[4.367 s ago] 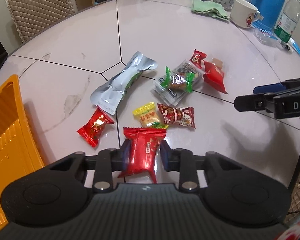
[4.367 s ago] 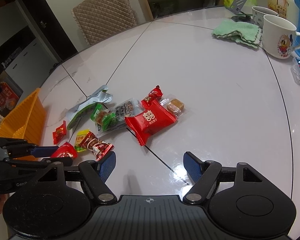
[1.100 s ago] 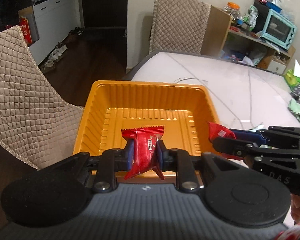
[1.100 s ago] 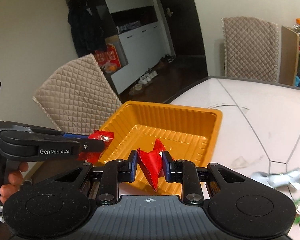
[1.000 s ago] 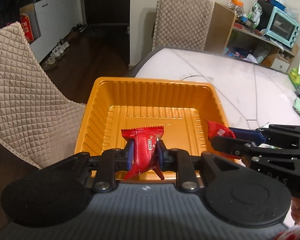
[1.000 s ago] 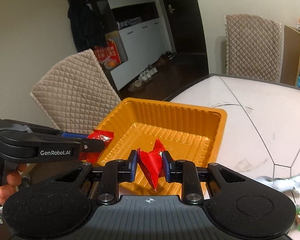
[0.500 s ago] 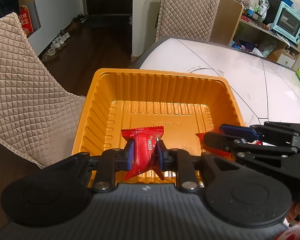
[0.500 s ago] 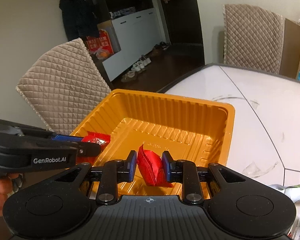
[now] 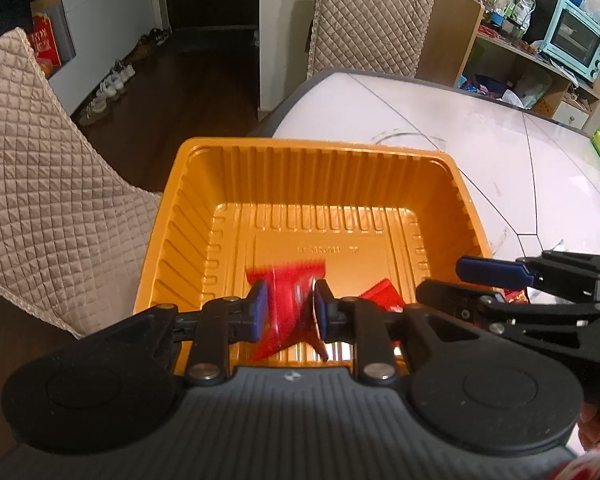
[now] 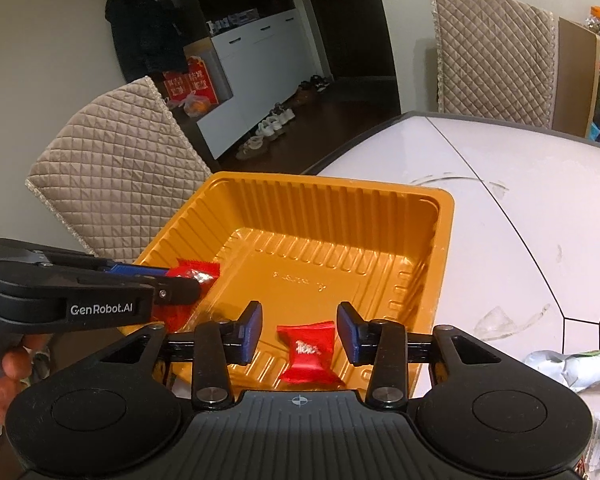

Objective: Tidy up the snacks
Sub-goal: 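Open both tools to drop the red packets into the orange tray, then move both tools back over the snack pile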

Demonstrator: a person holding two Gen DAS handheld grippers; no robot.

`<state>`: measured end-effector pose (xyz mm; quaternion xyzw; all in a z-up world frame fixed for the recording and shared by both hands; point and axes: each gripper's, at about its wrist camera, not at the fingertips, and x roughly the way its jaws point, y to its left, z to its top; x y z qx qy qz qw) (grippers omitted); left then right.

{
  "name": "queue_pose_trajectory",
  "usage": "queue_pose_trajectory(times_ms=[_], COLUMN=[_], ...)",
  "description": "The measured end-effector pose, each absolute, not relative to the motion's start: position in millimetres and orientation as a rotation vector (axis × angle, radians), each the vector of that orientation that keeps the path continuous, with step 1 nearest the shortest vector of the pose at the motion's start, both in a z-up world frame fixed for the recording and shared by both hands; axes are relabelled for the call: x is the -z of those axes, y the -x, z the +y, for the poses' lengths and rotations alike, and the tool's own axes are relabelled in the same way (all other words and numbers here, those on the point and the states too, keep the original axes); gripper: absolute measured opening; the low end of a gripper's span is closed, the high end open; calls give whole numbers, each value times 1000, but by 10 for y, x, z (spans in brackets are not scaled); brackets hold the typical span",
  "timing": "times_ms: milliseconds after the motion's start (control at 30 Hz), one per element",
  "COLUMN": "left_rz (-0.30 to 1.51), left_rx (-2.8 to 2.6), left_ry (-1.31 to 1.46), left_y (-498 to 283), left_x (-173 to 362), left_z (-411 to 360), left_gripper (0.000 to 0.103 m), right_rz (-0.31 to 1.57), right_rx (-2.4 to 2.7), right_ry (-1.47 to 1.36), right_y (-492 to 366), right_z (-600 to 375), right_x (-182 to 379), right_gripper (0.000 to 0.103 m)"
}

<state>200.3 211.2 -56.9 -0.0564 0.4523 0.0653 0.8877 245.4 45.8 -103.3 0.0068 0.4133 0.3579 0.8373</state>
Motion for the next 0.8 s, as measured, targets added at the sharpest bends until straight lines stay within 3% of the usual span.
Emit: queue_pose_trajectory(times_ms=[100, 300, 800], left_rz=[931, 926, 923], left_rx=[-141, -150, -137], left_ry=[116, 122, 132], left_y=[-2003, -1920, -1411], left_x=[539, 487, 323], left_z=[2114, 2092, 1834], left_gripper=[35, 36, 47], right_rz=[874, 859, 849], right_rx=[-754, -752, -698], right_ry=[-17, -32, -106], right_y=[-2431, -2369, -2000], right_z=[435, 353, -187], right_x=[1016, 960, 791], right_gripper=[49, 58, 64])
